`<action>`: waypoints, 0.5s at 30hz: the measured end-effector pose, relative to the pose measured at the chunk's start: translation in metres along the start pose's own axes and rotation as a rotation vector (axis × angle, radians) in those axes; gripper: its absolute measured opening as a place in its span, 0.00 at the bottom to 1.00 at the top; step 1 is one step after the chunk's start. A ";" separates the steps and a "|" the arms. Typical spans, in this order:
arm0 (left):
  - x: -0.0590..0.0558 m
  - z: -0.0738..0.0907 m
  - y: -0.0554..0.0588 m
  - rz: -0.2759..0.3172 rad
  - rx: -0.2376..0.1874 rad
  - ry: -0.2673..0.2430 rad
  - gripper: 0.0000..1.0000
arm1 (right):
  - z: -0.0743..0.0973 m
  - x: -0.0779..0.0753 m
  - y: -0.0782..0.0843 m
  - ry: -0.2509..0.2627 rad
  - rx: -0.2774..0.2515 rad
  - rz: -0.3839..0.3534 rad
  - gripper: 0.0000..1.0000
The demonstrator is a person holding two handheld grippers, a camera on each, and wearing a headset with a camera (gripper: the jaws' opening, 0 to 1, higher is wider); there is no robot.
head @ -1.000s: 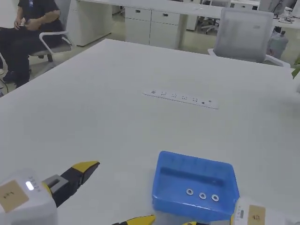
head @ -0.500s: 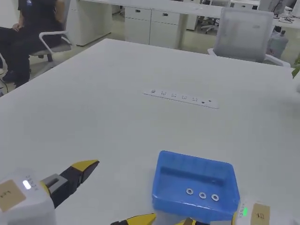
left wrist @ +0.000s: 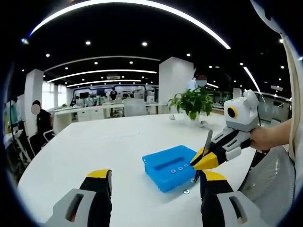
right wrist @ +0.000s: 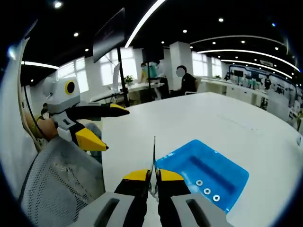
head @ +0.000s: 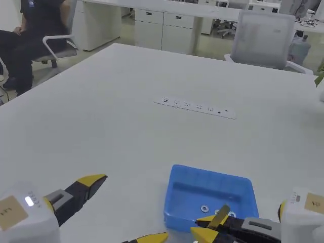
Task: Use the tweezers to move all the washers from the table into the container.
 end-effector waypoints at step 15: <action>0.001 0.000 0.000 0.002 0.000 -0.001 0.77 | -0.002 -0.027 -0.032 0.012 -0.063 -0.075 0.03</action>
Point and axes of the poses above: the centre of the closed fingertips' face, and the gripper's own axes: z roughly backward along the fingers, x roughly to its left, y roughly out of its underside, the point moved 4 cm from there along z, roughly backward along the fingers, and after that the axes turned 7 degrees about -z, right-handed, at the moved point
